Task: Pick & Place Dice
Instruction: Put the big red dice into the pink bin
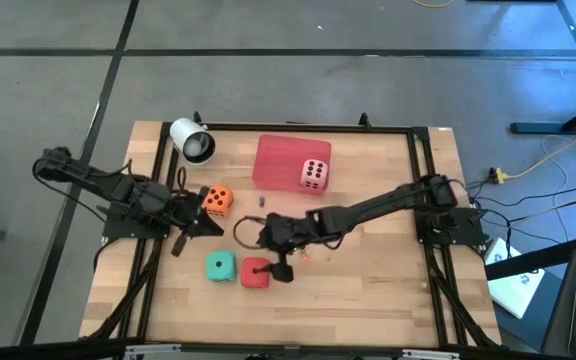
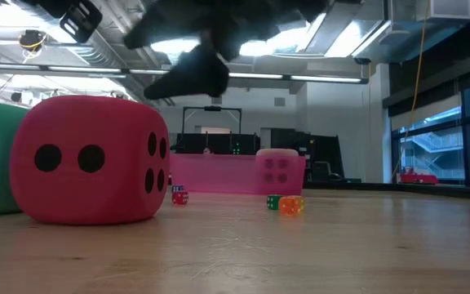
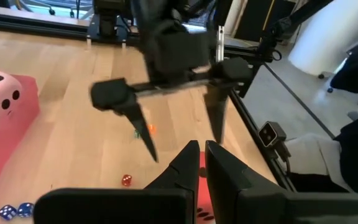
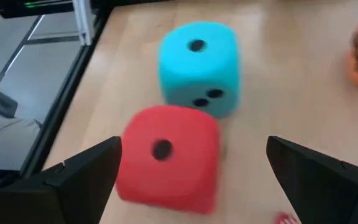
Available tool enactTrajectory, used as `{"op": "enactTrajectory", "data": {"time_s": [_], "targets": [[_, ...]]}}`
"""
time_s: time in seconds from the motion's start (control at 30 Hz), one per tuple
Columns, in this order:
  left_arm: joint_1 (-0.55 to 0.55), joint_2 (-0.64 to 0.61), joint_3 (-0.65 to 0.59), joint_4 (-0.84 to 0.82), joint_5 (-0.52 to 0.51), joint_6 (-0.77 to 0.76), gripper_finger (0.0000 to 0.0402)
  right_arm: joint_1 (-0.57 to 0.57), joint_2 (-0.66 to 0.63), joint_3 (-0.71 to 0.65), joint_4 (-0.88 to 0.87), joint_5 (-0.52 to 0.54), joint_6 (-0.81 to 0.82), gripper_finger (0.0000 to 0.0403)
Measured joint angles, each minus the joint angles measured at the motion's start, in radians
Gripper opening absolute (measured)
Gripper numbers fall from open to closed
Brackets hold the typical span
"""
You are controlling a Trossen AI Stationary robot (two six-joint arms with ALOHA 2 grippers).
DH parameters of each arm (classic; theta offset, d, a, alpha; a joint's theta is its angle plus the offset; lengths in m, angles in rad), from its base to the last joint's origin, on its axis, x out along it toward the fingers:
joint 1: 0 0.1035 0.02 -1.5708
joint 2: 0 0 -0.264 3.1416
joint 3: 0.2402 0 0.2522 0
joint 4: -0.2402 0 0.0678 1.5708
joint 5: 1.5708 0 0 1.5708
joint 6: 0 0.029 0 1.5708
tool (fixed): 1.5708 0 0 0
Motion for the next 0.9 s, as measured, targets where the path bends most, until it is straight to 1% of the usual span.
{"op": "enactTrajectory", "data": {"time_s": [0.1, 0.2, 0.43, 0.57, 0.67, 0.83, 0.9], "targets": [[-0.026, 0.0, 0.0, 0.006, -0.021, -0.009, 0.0022, 0.024, 0.041, 0.062, -0.028, 0.005, -0.014, 0.04], [-0.049, 0.0, 0.0, 0.006, -0.04, -0.033, 0.0022, 0.046, 0.07, 0.091, -0.03, 0.035, -0.012, 0.04], [-0.103, 0.016, 0.0, 0.011, -0.048, -0.06, 0.0022, 0.077, 0.119, 0.094, -0.036, 0.145, 0.014, 0.04], [-0.125, 0.037, 0.0, 0.014, -0.082, -0.064, 0.0022, 0.076, 0.131, 0.094, -0.032, 0.189, 0.059, 0.04], [-0.142, 0.056, 0.0, 0.023, -0.095, -0.065, 0.0022, 0.079, 0.138, 0.094, -0.024, 0.198, 0.091, 0.04], [-0.164, 0.08, 0.0, 0.035, -0.095, -0.081, 0.0022, 0.108, 0.147, 0.094, -0.02, 0.167, 0.147, 0.04], [-0.171, 0.085, 0.0, 0.035, -0.096, -0.081, 0.0022, 0.123, 0.149, 0.094, -0.021, 0.188, 0.148, 0.04]]}}
